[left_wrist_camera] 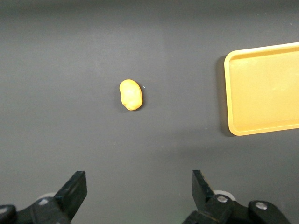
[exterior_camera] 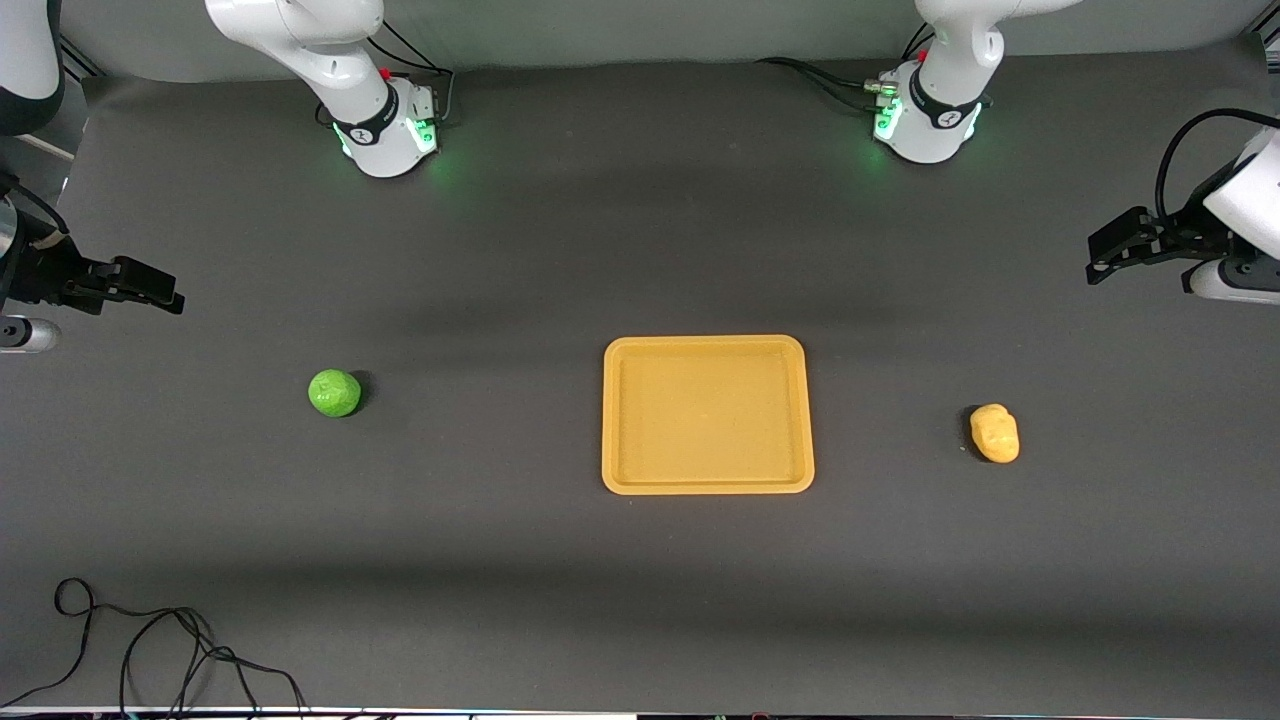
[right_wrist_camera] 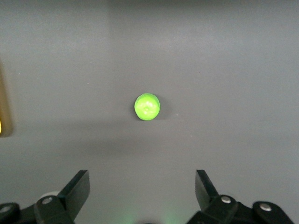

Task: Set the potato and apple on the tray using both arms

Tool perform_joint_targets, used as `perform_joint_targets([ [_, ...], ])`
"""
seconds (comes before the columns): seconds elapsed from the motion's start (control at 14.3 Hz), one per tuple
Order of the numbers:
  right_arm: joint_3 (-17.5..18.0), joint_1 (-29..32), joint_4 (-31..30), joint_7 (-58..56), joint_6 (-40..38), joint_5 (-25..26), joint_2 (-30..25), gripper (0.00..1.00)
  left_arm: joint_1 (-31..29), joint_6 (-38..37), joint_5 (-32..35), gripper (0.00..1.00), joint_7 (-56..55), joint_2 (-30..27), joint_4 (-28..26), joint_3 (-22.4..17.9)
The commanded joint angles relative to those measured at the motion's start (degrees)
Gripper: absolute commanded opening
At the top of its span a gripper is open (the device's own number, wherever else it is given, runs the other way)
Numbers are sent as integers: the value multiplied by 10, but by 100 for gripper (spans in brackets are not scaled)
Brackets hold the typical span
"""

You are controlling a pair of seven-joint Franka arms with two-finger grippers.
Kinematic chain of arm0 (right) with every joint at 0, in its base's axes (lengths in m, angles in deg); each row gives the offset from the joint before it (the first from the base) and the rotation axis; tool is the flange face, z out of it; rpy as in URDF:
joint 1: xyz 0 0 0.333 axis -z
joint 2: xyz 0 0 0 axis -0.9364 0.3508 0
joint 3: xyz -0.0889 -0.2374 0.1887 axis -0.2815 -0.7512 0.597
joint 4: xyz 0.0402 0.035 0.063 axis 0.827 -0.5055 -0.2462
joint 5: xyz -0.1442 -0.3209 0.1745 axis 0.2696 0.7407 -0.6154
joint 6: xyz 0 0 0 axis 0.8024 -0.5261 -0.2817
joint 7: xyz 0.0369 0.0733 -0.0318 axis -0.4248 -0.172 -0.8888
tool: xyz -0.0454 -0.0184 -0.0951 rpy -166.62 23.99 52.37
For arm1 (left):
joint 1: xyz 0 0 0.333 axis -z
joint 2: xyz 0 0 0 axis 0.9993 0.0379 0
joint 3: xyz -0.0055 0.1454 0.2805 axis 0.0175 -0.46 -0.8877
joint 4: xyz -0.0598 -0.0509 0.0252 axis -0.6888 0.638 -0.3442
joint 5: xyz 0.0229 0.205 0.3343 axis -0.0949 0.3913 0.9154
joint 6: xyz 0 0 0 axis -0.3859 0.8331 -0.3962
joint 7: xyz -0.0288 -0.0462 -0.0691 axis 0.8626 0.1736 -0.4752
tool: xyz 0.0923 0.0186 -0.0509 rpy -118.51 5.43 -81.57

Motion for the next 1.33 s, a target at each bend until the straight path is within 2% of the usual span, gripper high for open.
perform_joint_targets([
  [0.0, -9, -8, 15, -3, -8, -12, 5, 100, 4, 3, -9, 100, 7, -6, 1, -3],
  [0.91, -8, -8, 20, -5, -7, -12, 9, 100, 2, 3, -9, 100, 4, -3, 0, -6],
  [1.05, -8, -8, 20, -5, -6, -12, 9, 100, 0, 5, -9, 100, 1, 6, -1, -6],
  [1.26, -8, -8, 20, -5, -5, -12, 9, 100, -11, 26, -9, 100, 1, 52, -2, -7],
])
